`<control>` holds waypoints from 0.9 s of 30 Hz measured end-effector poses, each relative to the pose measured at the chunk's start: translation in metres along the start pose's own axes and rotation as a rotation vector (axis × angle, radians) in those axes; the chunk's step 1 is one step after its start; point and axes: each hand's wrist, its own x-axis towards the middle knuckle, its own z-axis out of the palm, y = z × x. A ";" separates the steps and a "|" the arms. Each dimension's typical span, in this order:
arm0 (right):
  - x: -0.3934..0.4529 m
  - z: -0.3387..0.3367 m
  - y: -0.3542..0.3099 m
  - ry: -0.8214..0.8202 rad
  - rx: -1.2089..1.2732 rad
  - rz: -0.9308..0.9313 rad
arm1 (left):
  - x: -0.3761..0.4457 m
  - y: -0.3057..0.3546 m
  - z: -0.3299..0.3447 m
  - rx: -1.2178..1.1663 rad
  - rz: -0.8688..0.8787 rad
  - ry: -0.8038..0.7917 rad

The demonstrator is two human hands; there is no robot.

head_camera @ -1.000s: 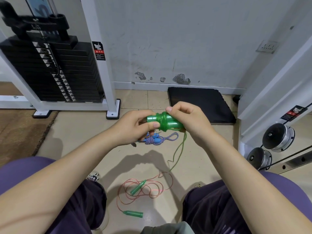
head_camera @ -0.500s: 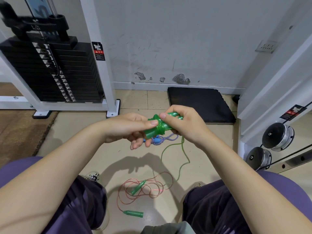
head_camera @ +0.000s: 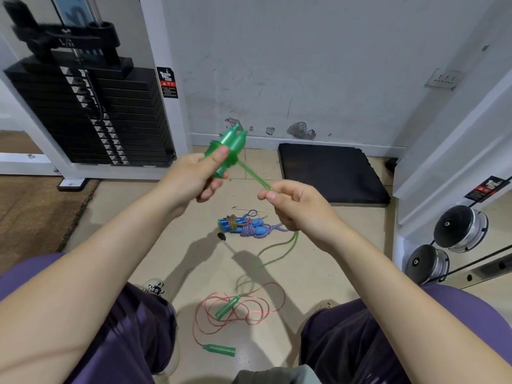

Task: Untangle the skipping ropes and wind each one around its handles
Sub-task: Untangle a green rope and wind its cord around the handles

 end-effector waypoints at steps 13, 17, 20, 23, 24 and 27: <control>0.005 -0.004 0.000 0.102 -0.302 -0.157 | -0.023 0.000 0.023 0.527 -0.089 -0.747; 0.004 0.002 0.005 0.079 -0.165 -0.052 | -0.025 -0.008 0.020 0.528 -0.062 -0.719; 0.005 0.001 0.004 0.086 -0.141 -0.068 | -0.024 -0.012 0.019 0.515 -0.009 -0.666; 0.005 0.001 0.002 0.119 -0.119 -0.053 | -0.022 -0.015 0.016 0.485 0.052 -0.611; 0.005 0.002 0.002 0.135 -0.105 -0.038 | -0.022 -0.015 0.015 0.464 0.065 -0.598; 0.004 0.000 0.000 0.170 -0.016 0.000 | -0.023 -0.014 0.016 0.363 0.085 -0.556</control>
